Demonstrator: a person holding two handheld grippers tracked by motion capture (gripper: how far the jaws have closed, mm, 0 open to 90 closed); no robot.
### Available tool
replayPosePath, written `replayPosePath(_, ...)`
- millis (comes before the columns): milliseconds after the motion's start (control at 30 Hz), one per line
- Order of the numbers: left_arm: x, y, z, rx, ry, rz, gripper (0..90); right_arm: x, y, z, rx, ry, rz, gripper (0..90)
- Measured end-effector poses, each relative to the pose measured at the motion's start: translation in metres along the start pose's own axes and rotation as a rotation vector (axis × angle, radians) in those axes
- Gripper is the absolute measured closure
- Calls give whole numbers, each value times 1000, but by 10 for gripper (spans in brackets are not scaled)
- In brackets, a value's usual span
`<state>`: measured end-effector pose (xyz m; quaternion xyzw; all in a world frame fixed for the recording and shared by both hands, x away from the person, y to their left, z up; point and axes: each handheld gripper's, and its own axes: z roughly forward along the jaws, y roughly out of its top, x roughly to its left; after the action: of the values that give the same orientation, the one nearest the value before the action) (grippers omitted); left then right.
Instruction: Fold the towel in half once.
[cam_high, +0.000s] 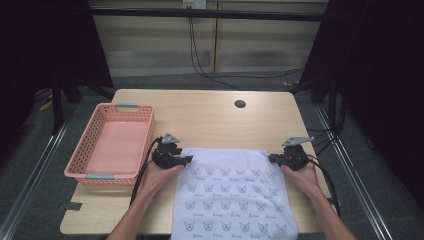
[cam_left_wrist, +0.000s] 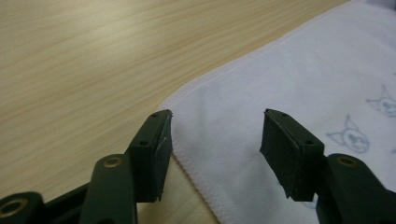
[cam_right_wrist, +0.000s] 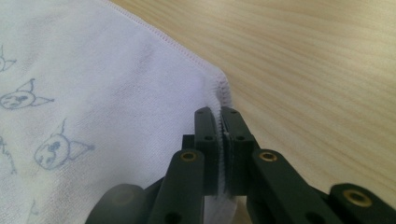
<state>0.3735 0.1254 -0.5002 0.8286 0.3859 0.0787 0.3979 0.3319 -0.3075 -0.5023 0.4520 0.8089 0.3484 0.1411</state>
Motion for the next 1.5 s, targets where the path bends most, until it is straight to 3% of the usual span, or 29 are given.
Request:
replayPosePath(67,3,-2,0,25,27,5,384,-1,0,0,-3,10,-3,860)
replayPosePath(200,5,-4,1,11,14,17,360,0,0,0,0,-2,2,859)
replayPosePath(267,3,-3,4,3,-27,46,383,-1,-1,0,-11,9,6,859)
replayPosePath(333,-1,-3,4,10,-40,57,410,-1,-1,0,-13,11,10,859)
replayPosePath(400,-2,-2,4,24,-85,50,545,0,-1,1,-14,16,8,859)
replayPosePath(467,-4,-1,4,38,-99,67,614,2,-1,0,-12,20,9,857)
replayPosePath(500,-4,-1,6,41,-147,50,702,2,-1,0,-12,27,9,857)
replayPosePath(600,-8,1,6,63,-142,73,827,2,-1,0,-15,43,6,858)
replayPosePath(667,-9,1,6,60,-136,71,843,1,-1,-2,-26,57,12,860)
replayPosePath(767,-6,3,2,25,-158,33,846,-2,1,-10,-69,73,44,864)
replayPosePath(867,-5,8,-9,-14,-159,39,847,-4,3,-21,-93,65,70,867)
replayPosePath(900,-4,10,-15,-44,-177,26,848,-5,4,-25,-114,70,77,866)
replayPosePath(1033,-1,18,-32,-113,-180,10,851,-8,12,-40,-181,79,98,866)
replayPosePath(1167,-1,27,-46,-143,-164,32,854,-9,20,-53,-224,81,94,866)
replayPosePath(1400,2,53,-77,-240,-195,53,858,-13,40,-78,-307,88,98,867)
replayPosePath(1500,1,62,-85,-263,-180,60,858,-13,51,-85,-333,88,86,867)
